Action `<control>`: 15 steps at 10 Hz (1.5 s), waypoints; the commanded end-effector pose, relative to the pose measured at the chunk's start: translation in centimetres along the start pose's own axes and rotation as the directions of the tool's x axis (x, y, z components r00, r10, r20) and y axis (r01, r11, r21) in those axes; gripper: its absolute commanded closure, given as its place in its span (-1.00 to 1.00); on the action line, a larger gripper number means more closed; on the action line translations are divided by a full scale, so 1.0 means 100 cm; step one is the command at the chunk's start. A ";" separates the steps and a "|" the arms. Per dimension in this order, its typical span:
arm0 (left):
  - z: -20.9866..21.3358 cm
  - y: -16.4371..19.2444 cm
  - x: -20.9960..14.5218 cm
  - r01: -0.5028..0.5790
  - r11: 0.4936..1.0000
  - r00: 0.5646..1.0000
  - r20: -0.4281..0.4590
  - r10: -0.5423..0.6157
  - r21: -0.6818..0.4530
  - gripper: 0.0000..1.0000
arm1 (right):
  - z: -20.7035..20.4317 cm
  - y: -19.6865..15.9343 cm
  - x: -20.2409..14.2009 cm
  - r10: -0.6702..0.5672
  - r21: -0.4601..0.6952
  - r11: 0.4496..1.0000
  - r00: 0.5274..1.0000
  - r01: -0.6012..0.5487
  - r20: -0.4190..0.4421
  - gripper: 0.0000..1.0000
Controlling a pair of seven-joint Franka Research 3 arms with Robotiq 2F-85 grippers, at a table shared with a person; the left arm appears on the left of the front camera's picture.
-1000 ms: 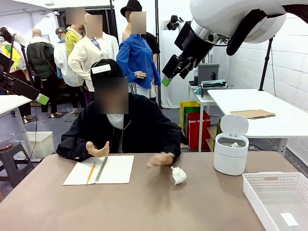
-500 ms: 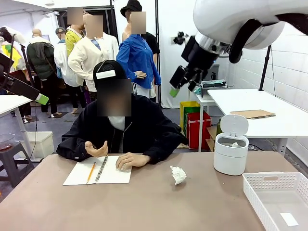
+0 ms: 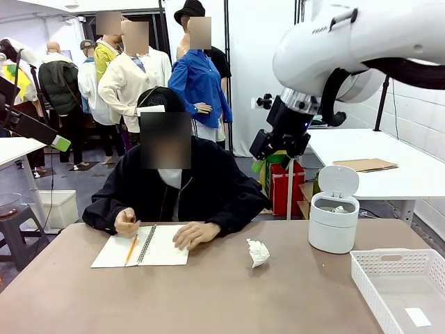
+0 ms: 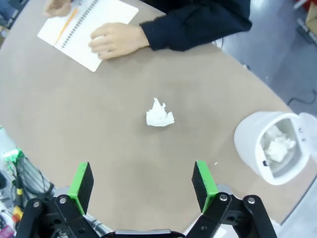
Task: Sort the paper based on its condition.
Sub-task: If a person hands you a paper, place it in the Organizing basket , and if it's crumpled, put it in the Trash can.
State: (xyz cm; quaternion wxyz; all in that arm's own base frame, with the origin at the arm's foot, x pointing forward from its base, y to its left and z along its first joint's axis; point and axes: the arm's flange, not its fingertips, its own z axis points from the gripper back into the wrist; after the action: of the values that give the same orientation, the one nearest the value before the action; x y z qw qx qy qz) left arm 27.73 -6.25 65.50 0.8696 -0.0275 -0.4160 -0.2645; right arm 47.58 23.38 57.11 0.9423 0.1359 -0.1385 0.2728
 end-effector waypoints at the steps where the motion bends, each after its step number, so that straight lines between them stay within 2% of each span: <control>1: 0.001 0.001 -0.002 -0.003 1.000 1.000 -0.006 0.003 -0.005 -1.00 | -0.022 -0.003 0.004 -0.065 0.004 0.998 0.998 0.065 0.011 -1.00; 4: 0.001 0.001 -0.002 -0.003 1.000 1.000 -0.006 0.003 -0.005 -1.00 | -0.078 -0.021 0.001 -0.169 -0.096 0.982 0.985 0.165 -0.036 -1.00; 6: 0.001 0.001 -0.002 -0.003 1.000 1.000 -0.006 0.003 -0.005 -1.00 | -0.100 -0.025 -0.002 -0.177 -0.159 0.974 0.978 0.159 -0.106 -1.00; 9: 0.001 0.001 -0.002 -0.003 1.000 1.000 -0.006 0.003 -0.005 -1.00 | -0.148 -0.030 -0.005 -0.186 -0.233 0.961 0.971 0.147 -0.152 -1.00; 10: 0.001 0.001 -0.002 -0.003 1.000 1.000 -0.006 0.003 -0.005 -1.00 | -0.149 -0.029 -0.005 -0.149 -0.106 0.986 0.953 0.125 -0.263 -1.00; 11: 0.001 0.001 -0.002 -0.003 1.000 1.000 -0.006 0.003 -0.005 -1.00 | -0.137 -0.032 -0.011 -0.168 -0.191 0.972 0.974 0.138 -0.152 -1.00; 15: 0.001 0.001 -0.002 -0.003 1.000 1.000 -0.006 0.003 -0.005 -1.00 | -0.137 -0.032 -0.011 -0.168 -0.191 0.972 0.974 0.138 -0.152 -1.00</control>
State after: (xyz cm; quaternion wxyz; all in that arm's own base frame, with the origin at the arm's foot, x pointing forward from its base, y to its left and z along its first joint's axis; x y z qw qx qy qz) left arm 27.73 -6.25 65.50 0.8697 -0.0275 -0.4159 -0.2644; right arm 51.04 24.96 43.80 0.9770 0.0398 -0.0649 0.1993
